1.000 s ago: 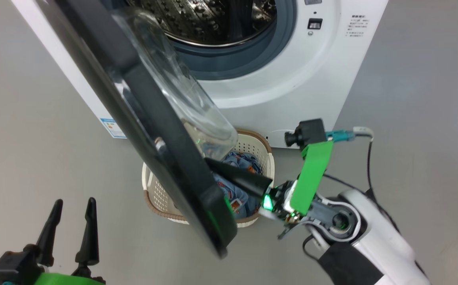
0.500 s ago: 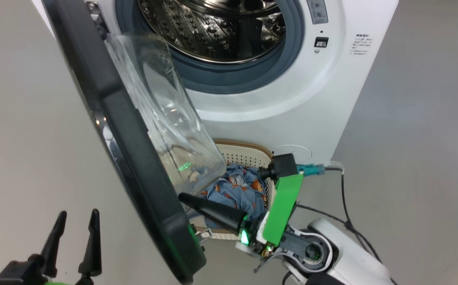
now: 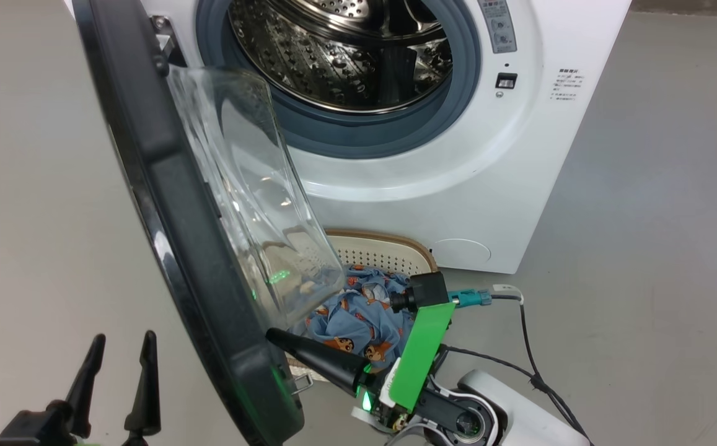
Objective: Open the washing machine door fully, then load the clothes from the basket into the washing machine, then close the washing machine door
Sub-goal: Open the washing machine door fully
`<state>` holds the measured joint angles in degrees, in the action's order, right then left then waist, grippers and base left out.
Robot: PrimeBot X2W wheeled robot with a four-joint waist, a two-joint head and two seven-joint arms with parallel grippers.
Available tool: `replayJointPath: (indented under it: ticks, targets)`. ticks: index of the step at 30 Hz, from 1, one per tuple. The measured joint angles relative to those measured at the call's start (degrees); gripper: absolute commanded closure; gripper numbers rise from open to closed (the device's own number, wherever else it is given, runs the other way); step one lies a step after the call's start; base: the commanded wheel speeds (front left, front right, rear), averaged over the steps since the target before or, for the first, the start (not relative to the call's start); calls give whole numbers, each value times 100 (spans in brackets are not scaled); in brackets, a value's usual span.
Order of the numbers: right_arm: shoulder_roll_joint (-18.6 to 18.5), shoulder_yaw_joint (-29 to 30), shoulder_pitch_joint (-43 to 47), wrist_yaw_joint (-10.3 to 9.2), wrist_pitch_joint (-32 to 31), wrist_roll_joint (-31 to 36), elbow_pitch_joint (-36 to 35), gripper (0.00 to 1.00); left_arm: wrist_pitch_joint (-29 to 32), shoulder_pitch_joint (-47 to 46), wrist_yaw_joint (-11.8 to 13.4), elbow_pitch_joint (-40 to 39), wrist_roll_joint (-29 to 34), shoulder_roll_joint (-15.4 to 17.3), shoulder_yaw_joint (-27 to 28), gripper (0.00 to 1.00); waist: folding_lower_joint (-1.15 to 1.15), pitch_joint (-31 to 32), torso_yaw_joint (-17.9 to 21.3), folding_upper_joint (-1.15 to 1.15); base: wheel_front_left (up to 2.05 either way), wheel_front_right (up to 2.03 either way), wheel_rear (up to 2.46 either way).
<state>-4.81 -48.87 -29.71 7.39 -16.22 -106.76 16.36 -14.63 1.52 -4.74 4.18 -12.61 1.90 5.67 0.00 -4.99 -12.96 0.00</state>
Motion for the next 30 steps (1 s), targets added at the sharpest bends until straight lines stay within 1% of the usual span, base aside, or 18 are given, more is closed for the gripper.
replayJointPath:
  ticks: [6, 8, 9, 10, 11, 12, 15, 17, 22, 23, 25, 27, 30]
  targets:
    - [4, -111, -3, 0, 182, -57, 8, 100, 0, 92, -8, 33, 1, 1, 7, 0, 0, 40, 39, 0, 0, 0, 0]
    - [5, -108, -7, 0, 265, 71, 4, 100, 0, 92, -9, 32, 1, 2, 27, 0, 0, 45, 72, 0, 0, 0, 0]
    - [9, -87, -14, 0, 399, 379, -46, 92, 0, 92, -9, 32, 1, 2, 51, 0, 0, 49, 114, 0, 0, 0, 0]
    - [15, -60, -14, 0, 472, 502, -89, 59, 0, 92, -8, 31, 1, 2, 62, 0, 0, 51, 135, 0, 0, 0, 0]
    - [24, -35, -14, -1, 552, 699, -122, 14, 0, 93, -8, 29, 1, 2, 75, 0, 0, 53, 157, 0, 0, 0, 0]
    - [29, -20, -13, 0, 613, 892, -151, 0, 0, 97, -7, 23, 1, 2, 91, 0, 0, 55, 182, 0, 0, 0, 0]
    - [-18, 100, 46, 0, 946, 1461, -327, 0, 0, 103, -4, 16, 0, 2, 131, 0, 0, 69, 261, 0, 0, 0, 0]
    - [-193, 145, 66, 0, 1312, 1838, -491, 0, 0, 114, -3, 12, -1, 2, 175, 0, 0, 84, 312, 0, 0, 0, 0]
    - [-892, 73, 277, 0, 2632, 2787, -595, 0, 0, 252, 1, 4, -24, 3, 246, 0, -1, 149, 435, 0, 0, 0, 0]
    - [-1042, 22, 303, 0, 2824, 2978, -559, 0, 0, 278, 0, 1, -24, 4, 260, 0, 0, 164, 464, 0, 0, 0, 0]
    - [-1272, 35, 332, 0, 3009, 3360, -437, 0, 0, 324, -7, -1, -3, 3, 299, 0, 0, 192, 525, 0, 0, 0, 0]
    - [-1392, 330, 442, 0, 3051, 3816, -346, 0, 0, 334, -14, -4, 30, 4, 350, 0, 0, 216, 590, 0, 0, 0, 0]
    - [-1385, 1262, 762, 0, 3053, 4666, -401, 0, 0, 376, -15, -20, 30, 7, 404, 0, 0, 233, 698, 0, 0, 0, 0]
